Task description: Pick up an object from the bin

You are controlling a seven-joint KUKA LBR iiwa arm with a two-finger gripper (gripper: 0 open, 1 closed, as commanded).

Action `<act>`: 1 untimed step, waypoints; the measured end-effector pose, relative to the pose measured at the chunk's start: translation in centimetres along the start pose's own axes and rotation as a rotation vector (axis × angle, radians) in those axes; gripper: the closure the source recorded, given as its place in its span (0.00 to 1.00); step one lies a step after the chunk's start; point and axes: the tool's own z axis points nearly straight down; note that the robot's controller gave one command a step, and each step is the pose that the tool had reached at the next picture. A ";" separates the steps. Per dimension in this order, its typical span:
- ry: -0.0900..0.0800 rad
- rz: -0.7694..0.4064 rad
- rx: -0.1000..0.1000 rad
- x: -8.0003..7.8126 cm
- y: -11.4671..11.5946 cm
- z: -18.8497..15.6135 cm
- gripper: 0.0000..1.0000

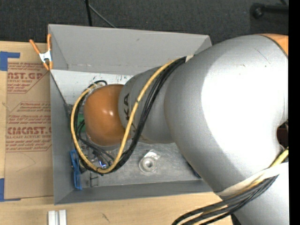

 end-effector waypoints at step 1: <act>-0.001 0.001 0.000 -0.1 -0.1 -0.2 1.00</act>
Offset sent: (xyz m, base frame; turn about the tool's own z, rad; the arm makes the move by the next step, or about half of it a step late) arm 0.0000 0.0000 0.0000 0.0000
